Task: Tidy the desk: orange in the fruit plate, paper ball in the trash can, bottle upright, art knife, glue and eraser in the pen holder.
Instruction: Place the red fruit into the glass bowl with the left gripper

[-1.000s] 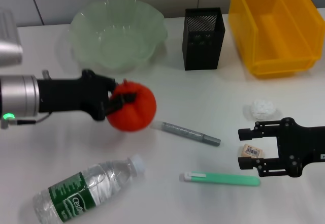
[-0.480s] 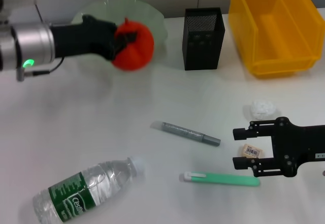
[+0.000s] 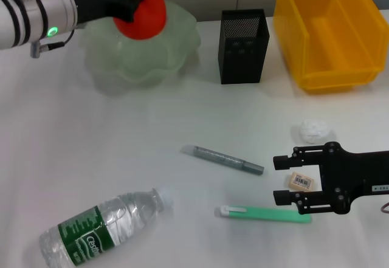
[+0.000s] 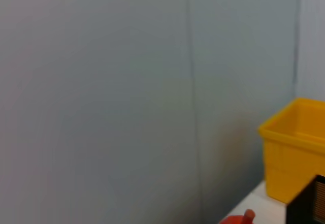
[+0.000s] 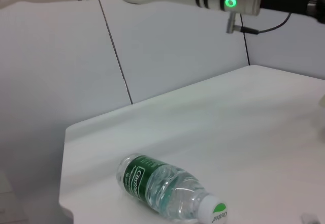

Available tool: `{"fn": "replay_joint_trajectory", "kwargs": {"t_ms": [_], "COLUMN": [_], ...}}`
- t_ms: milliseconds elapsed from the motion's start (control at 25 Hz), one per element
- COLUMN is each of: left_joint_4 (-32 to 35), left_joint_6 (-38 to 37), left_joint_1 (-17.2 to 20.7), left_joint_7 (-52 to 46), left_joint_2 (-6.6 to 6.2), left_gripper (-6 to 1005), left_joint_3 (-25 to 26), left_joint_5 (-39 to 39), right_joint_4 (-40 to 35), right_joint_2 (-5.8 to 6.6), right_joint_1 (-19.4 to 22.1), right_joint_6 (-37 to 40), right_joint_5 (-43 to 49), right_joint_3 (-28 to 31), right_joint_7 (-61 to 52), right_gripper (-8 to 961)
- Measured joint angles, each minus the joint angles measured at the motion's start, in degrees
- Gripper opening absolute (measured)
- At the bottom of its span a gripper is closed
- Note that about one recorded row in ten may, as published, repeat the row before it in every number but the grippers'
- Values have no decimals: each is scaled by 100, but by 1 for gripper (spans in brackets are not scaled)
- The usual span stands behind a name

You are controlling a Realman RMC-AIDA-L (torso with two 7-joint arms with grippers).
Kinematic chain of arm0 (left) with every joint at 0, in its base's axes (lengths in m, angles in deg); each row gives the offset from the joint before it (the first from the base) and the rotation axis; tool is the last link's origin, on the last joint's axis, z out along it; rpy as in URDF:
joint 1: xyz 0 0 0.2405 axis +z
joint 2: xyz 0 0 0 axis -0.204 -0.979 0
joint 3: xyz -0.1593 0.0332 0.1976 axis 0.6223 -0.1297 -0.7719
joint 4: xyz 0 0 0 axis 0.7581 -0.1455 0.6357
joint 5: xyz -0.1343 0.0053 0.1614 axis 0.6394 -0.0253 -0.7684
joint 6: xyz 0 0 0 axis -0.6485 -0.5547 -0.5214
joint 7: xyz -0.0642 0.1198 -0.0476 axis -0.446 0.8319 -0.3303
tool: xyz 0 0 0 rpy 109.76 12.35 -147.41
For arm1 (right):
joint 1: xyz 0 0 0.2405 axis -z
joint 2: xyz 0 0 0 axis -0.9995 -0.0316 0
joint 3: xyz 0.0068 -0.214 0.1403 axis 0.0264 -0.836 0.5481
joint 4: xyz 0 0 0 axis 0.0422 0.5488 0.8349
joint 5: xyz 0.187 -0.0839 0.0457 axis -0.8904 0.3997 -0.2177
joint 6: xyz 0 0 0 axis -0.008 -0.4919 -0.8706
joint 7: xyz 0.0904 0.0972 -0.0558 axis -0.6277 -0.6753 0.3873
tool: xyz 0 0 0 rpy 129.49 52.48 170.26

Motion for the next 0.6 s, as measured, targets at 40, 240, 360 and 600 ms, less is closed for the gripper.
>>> {"fn": "replay_joint_trajectory", "kwargs": {"t_ms": [40, 240, 360, 600], "left_joint_4": [-75, -159, -171, -234], "left_joint_6": [131, 218, 303, 556], "left_joint_1": [-80, -187, -189, -141], "left_joint_7": [-88, -132, -145, -135], "left_joint_2": [1, 3, 4, 4], "left_gripper": [59, 68, 93, 142], "left_joint_3": [-21, -37, -150, -448], "left_joint_5": [5, 24, 204, 535], "right_joint_4": [0, 0, 0, 0], "right_joint_2": [-1, -1, -1, -1], "right_joint_1": [0, 1, 1, 1], "right_joint_6": [0, 0, 0, 0], "right_joint_5": [3, 13, 14, 23], "right_joint_3": [-1, -9, -9, -9], "right_joint_7": [0, 4, 5, 6], "right_gripper": [662, 661, 661, 661]}}
